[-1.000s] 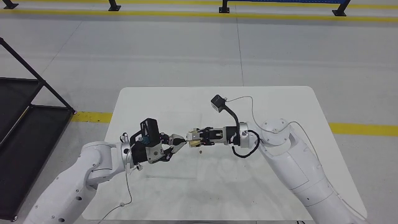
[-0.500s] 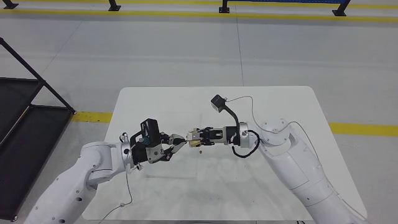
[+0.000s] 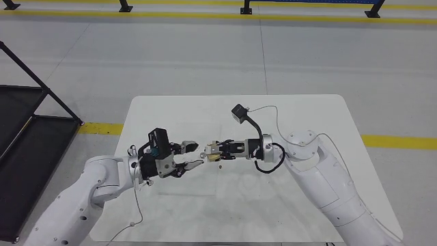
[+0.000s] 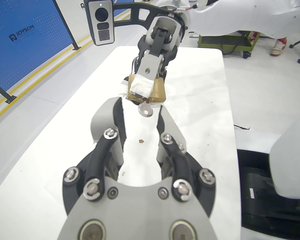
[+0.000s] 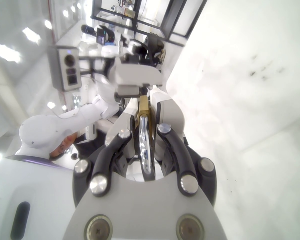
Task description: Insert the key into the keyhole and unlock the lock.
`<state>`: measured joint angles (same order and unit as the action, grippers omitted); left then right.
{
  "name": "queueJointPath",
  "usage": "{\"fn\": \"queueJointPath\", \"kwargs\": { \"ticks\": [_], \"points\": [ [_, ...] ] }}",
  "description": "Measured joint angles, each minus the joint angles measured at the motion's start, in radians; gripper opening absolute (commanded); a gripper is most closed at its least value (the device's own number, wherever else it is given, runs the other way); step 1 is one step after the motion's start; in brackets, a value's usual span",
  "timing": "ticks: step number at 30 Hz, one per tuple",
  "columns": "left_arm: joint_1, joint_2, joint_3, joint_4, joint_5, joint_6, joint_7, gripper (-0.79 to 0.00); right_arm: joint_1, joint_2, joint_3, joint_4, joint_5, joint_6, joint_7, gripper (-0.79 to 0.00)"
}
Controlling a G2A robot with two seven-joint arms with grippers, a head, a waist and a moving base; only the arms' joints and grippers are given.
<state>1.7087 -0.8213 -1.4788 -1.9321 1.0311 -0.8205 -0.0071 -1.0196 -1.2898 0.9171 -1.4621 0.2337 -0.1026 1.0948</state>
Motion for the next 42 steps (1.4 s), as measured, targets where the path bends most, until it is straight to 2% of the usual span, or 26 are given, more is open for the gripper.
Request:
{"fn": "queueJointPath", "kwargs": {
  "ticks": [9,15,42],
  "points": [
    [0.083,0.005,-0.130,0.050,-0.056,-0.013,0.059,0.000,0.000,0.000,0.000,0.000,0.000,0.000,0.000,-0.785],
    [0.110,0.005,-0.200,0.103,-0.121,-0.041,0.093,0.000,0.000,0.000,0.000,0.000,0.000,0.000,0.000,-0.785],
    [0.110,0.005,-0.200,0.103,-0.120,-0.041,0.093,0.000,0.000,0.000,0.000,0.000,0.000,0.000,0.000,-0.785]
  ]
}}
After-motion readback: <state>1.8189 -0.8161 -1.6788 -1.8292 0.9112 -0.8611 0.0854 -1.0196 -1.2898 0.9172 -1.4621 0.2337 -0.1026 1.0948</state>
